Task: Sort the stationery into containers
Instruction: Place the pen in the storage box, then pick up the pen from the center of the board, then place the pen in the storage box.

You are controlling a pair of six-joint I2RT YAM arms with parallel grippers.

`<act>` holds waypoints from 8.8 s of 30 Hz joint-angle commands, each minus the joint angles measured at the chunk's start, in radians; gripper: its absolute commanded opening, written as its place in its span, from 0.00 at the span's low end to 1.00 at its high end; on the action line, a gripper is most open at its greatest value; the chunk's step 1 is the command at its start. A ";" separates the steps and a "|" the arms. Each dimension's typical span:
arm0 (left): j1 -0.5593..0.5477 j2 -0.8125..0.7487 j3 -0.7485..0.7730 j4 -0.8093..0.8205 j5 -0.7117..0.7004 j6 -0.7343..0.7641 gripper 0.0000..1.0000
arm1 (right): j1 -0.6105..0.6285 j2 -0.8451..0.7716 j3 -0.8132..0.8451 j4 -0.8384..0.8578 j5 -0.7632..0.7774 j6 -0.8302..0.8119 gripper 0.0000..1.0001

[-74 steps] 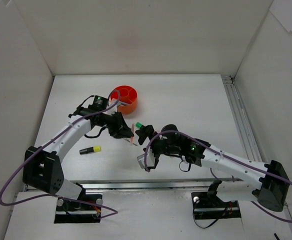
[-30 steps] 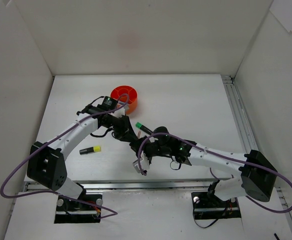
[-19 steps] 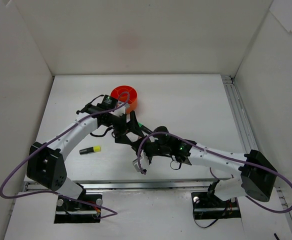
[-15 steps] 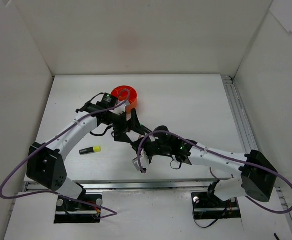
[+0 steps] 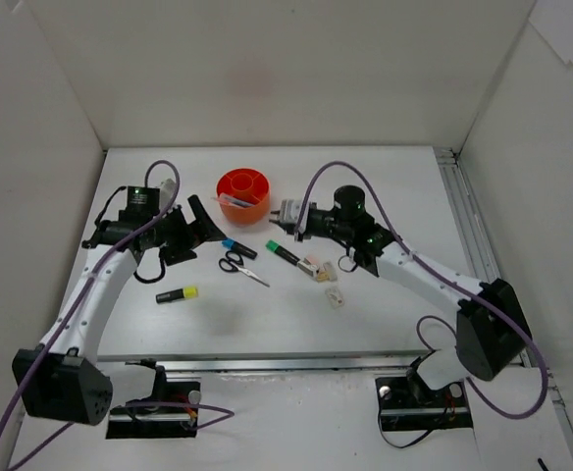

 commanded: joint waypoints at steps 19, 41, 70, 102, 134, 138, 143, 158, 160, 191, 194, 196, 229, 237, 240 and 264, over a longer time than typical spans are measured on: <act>0.098 -0.384 -0.299 -0.009 -0.493 -0.095 0.99 | -0.044 0.647 0.487 0.782 0.106 0.749 0.00; 0.108 -0.375 -0.325 -0.007 -0.494 -0.060 1.00 | -0.014 0.789 0.513 0.777 0.190 0.560 0.13; 0.126 -0.089 -0.356 0.016 -0.503 -0.193 0.99 | -0.072 0.178 0.043 0.600 0.454 0.795 0.98; 0.103 0.244 -0.299 0.050 -0.732 -0.773 0.35 | -0.058 -0.233 -0.287 0.452 0.800 0.704 0.98; -0.270 -0.273 -0.301 0.314 -0.776 -0.628 0.00 | 0.169 0.078 -0.200 0.586 0.276 0.904 0.98; -0.319 -0.325 -0.344 0.338 -0.835 -0.639 0.00 | 0.192 0.149 -0.123 0.612 0.256 0.917 0.98; -0.348 -0.341 -0.345 0.337 -0.852 -0.643 0.00 | 0.218 0.225 -0.059 0.618 0.285 0.977 0.98; -0.462 -0.344 -0.348 0.372 -0.994 -0.565 0.00 | 0.221 0.321 -0.007 0.615 0.235 0.914 0.72; -0.462 -0.350 -0.353 0.392 -0.990 -0.539 0.00 | 0.223 0.324 -0.001 0.613 0.205 0.899 0.65; -0.476 -0.515 -0.262 0.239 -0.976 -0.215 0.99 | -0.034 0.141 0.199 -0.239 0.301 0.246 0.00; -0.410 -0.519 -0.244 0.156 -0.955 -0.188 1.00 | -0.021 0.120 0.257 -0.393 0.505 0.021 0.00; -0.362 -0.481 -0.241 0.134 -0.881 -0.162 0.99 | -0.020 0.124 0.304 -0.419 0.593 -0.044 0.00; 0.014 -0.163 -0.293 0.245 -0.404 0.053 1.00 | 0.109 0.641 0.881 -0.683 1.124 -1.037 0.00; 0.034 -0.181 -0.315 0.234 -0.385 0.076 0.99 | 0.126 0.701 0.914 -0.683 1.112 -1.144 0.00; 0.043 -0.200 -0.322 0.228 -0.385 0.086 1.00 | 0.124 0.721 0.931 -0.681 1.098 -1.176 0.00; 0.052 -0.154 -0.334 0.261 -0.338 0.096 1.00 | 0.124 0.753 0.901 -0.407 1.018 -1.200 0.61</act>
